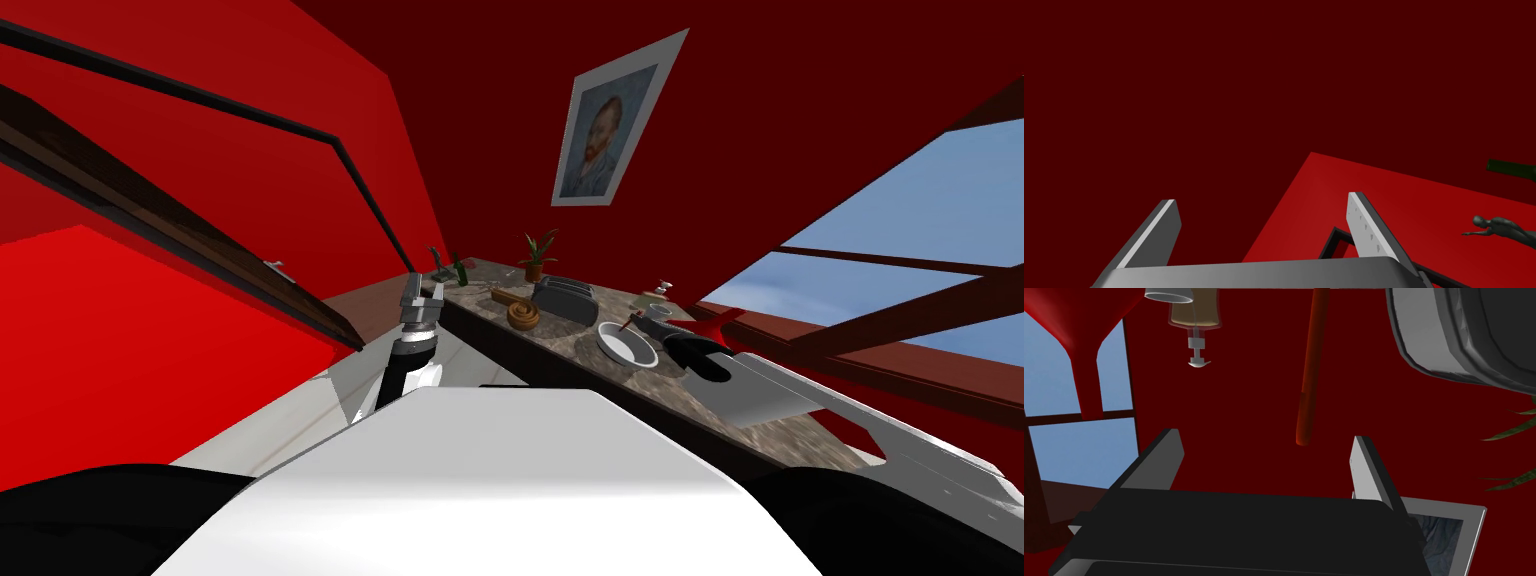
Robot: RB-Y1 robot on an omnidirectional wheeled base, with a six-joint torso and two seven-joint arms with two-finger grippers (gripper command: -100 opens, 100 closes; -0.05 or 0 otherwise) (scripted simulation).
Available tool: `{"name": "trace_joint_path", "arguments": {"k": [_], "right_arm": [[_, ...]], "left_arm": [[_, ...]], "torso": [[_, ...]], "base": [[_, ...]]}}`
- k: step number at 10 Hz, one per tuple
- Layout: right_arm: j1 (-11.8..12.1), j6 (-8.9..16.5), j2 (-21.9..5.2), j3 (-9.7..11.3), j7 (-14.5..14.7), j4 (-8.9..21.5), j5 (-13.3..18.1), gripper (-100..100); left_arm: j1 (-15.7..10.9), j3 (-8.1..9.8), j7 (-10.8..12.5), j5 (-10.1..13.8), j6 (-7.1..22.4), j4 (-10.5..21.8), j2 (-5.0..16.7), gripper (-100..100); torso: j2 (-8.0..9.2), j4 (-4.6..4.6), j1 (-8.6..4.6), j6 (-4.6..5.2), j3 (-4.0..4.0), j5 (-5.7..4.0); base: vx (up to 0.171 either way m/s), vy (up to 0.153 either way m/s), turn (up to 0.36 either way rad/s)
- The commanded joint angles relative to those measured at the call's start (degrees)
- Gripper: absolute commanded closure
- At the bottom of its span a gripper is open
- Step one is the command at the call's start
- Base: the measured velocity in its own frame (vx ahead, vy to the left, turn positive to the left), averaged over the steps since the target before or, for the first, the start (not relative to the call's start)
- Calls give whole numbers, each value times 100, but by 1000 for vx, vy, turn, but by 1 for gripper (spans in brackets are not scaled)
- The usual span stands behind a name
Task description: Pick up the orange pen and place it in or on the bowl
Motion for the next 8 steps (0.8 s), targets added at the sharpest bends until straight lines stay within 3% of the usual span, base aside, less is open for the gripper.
{"name": "trace_joint_path", "arguments": {"k": [1, 3, 8], "right_arm": [[57, 237, -137, -84, -35, -279, -107, -100], [178, 461, -283, -221, -73, -601, -234, -100], [178, 461, -283, -221, -73, -601, -234, -100]], "left_arm": [[0, 0, 0, 0, 0, 0, 0, 0], [0, 0, 0, 0, 0, 0, 0, 0], [0, 0, 0, 0, 0, 0, 0, 0]], "torso": [[0, 0, 0, 0, 0, 0], [0, 0, 0, -1, 0, 0], [3, 1, -7, -1, 2, -2]], "base": [[7, 7, -35], [12, 15, -45], [2, 3, -8]]}}
